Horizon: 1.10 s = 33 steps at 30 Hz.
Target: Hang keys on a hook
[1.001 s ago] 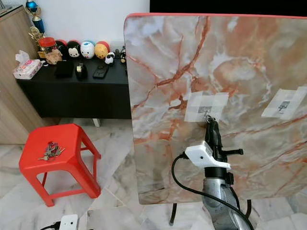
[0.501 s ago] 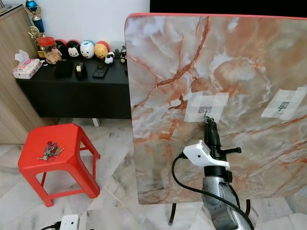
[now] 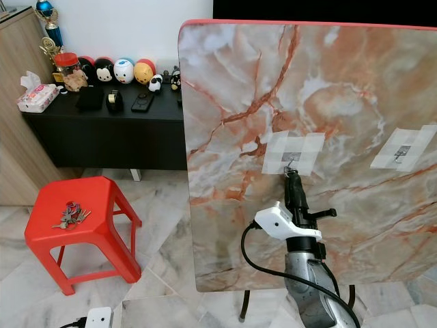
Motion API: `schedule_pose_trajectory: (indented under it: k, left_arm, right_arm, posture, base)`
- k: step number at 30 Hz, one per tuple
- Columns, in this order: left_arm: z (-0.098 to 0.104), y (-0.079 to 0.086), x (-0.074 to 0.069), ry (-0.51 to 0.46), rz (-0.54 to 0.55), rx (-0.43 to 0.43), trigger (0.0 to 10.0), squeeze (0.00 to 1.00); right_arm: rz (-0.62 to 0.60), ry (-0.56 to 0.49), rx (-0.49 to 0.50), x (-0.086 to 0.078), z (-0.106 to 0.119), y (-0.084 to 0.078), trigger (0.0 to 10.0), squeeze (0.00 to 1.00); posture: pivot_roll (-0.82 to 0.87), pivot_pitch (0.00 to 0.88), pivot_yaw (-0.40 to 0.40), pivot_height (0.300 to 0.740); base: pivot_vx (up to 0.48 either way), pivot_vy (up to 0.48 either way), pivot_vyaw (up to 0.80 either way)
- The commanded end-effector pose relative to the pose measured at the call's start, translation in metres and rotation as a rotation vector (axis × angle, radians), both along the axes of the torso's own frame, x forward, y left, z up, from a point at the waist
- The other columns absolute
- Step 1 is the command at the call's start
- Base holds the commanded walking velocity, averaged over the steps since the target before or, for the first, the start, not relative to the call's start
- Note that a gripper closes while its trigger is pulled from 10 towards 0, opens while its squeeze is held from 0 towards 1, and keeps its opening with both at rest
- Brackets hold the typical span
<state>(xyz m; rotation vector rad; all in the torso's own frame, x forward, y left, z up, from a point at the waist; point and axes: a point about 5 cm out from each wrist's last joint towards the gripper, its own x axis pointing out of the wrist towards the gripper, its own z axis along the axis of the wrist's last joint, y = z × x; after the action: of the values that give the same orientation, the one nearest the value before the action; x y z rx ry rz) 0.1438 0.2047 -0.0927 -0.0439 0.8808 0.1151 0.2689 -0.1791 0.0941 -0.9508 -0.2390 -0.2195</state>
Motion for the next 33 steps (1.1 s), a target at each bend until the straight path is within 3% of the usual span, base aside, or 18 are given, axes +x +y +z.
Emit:
schedule_pose_trajectory:
  k: [1,3,4,5,6,7,20,24,25,26,28,31,33]
  left_arm:
    - [-0.002,0.001,-0.004,0.018,0.004,0.004,10.0,0.0]
    - [-0.001,0.002,-0.004,0.02,0.003,0.006,10.0,0.0]
    - [-0.001,0.002,-0.003,0.02,0.003,0.007,10.0,0.0]
    - [-0.001,0.004,-0.003,0.022,0.004,0.008,10.0,0.0]
    - [-0.001,0.004,-0.003,0.023,0.004,0.008,10.0,0.0]
    - [-0.001,0.005,-0.002,0.025,0.004,0.008,10.0,0.0]
    - [-0.003,0.002,-0.007,0.038,-0.002,0.005,10.0,0.0]
    - [-0.003,0.002,-0.008,0.041,-0.001,0.005,10.0,0.0]
    - [-0.004,0.002,-0.009,0.043,0.0,0.004,10.0,0.0]
    - [-0.004,0.002,-0.009,0.043,0.0,0.004,10.0,0.0]
    - [-0.004,0.002,-0.009,0.044,0.0,0.004,10.0,0.0]
    - [-0.004,0.002,-0.01,0.044,-0.001,0.004,10.0,0.0]
    - [-0.004,0.002,-0.01,0.044,-0.002,0.004,10.0,0.0]
  right_arm:
    - [0.009,0.024,-0.001,0.001,-0.003,-0.001,10.0,0.0]
    - [0.021,0.018,0.013,0.0,-0.002,0.001,10.0,0.01]
    - [0.024,0.016,0.015,0.0,-0.002,0.001,10.0,0.1]
    - [0.028,0.011,0.027,-0.001,-0.001,0.002,10.0,0.85]
    - [0.029,0.01,0.03,-0.001,-0.001,0.002,10.0,1.0]
    - [0.031,0.011,0.032,-0.001,-0.001,0.002,10.0,1.0]
    - [0.097,0.059,0.074,-0.004,-0.007,0.007,10.0,1.0]
    - [0.154,0.106,0.145,-0.006,-0.012,0.012,10.0,1.0]
    - [0.218,0.189,0.273,-0.008,-0.02,0.019,10.0,0.51]
    - [0.27,0.236,0.325,-0.011,-0.024,0.024,10.0,0.0]
    - [0.352,0.303,0.364,-0.015,-0.03,0.033,10.0,0.0]
    - [0.458,0.433,0.348,-0.029,-0.043,0.045,10.0,0.0]
    - [0.455,0.487,0.353,-0.034,-0.052,0.043,10.0,0.0]
  posture:
    - [-0.05,0.0,-0.068,0.74]
    - [-0.05,0.0,-0.068,0.74]
    - [-0.05,0.0,-0.068,0.74]
    - [-0.05,0.0,-0.068,0.74]
    - [-0.05,0.0,-0.068,0.74]
    - [-0.05,0.0,-0.068,0.74]
    - [-0.05,0.0,-0.068,0.74]
    - [-0.05,0.0,-0.068,0.74]
    - [-0.05,0.0,-0.068,0.74]
    - [-0.05,0.0,-0.068,0.74]
    - [-0.05,0.0,-0.068,0.74]
    - [-0.06,0.0,-0.068,0.74]
    - [-0.05,0.0,-0.069,0.74]
  base:
    - [0.0,0.0,0.0]
    - [0.0,0.0,0.0]
    - [0.0,0.0,0.0]
    - [0.0,0.0,0.0]
    - [0.0,0.0,0.0]
    - [0.0,0.0,0.0]
    - [0.0,0.0,0.0]
    - [0.0,0.0,0.0]
    - [0.0,0.0,0.0]
    - [0.0,0.0,0.0]
    - [0.0,0.0,0.0]
    - [0.0,0.0,0.0]
    - [0.0,0.0,0.0]
